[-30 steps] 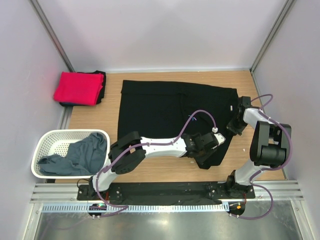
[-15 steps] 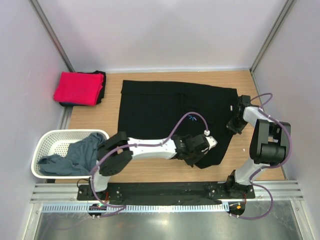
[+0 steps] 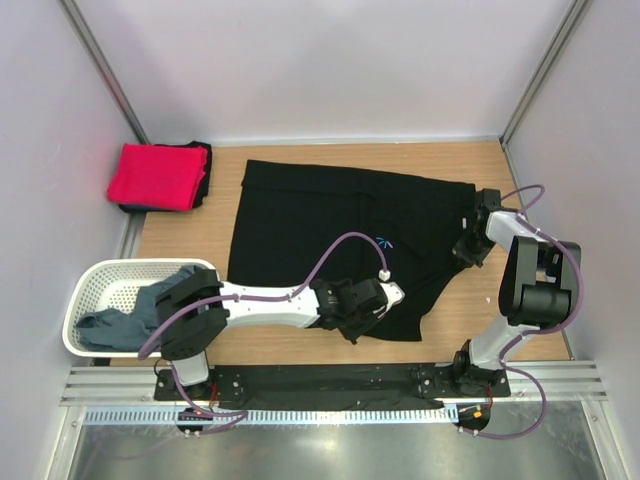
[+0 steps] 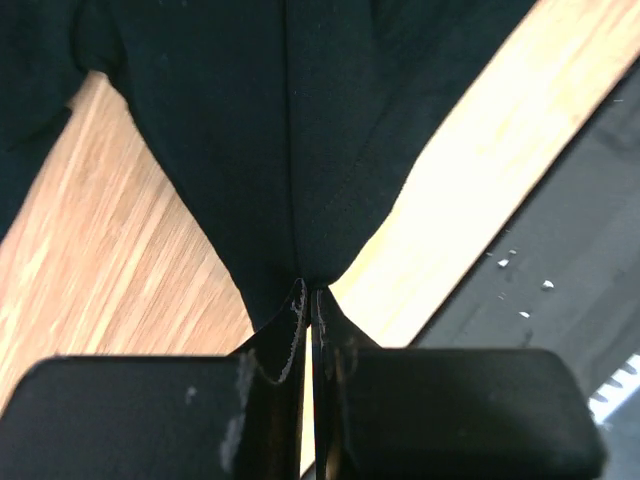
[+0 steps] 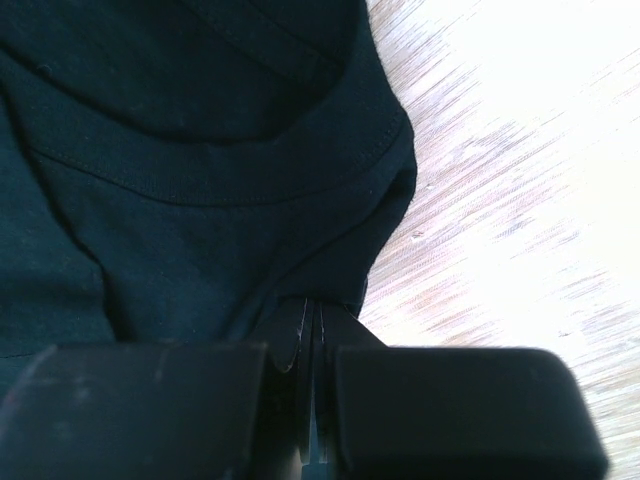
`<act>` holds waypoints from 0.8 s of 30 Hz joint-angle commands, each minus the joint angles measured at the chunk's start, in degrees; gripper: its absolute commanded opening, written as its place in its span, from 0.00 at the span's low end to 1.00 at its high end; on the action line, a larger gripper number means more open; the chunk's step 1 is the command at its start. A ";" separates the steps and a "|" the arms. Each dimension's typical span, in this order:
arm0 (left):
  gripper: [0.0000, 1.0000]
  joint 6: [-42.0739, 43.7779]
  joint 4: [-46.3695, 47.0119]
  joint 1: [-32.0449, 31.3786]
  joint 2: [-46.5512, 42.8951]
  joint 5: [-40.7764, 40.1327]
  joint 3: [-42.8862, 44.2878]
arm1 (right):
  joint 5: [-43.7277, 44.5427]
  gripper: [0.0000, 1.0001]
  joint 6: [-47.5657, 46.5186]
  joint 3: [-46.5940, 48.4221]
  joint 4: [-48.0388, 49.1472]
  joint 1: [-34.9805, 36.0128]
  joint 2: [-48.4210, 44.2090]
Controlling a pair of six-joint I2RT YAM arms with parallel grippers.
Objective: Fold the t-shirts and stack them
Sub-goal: Fold the tshirt
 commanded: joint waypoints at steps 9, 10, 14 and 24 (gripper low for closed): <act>0.42 -1.57 -2.62 -0.35 -0.94 1.76 2.57 | 0.11 0.21 -1.41 3.25 -4.83 -0.39 -4.25; 0.58 -1.58 -3.06 -0.35 -1.73 1.41 3.27 | -0.33 0.28 -1.59 3.78 -5.53 -0.39 -5.75; 0.71 -3.68 -7.18 2.19 -3.76 -2.54 10.29 | -0.25 0.54 -2.90 8.69 -11.94 -0.39 -12.87; 0.79 -23.36 -17.56 26.07 -6.66 -6.16 13.83 | -6.47 0.70 1.13 4.17 -14.78 0.84 -25.44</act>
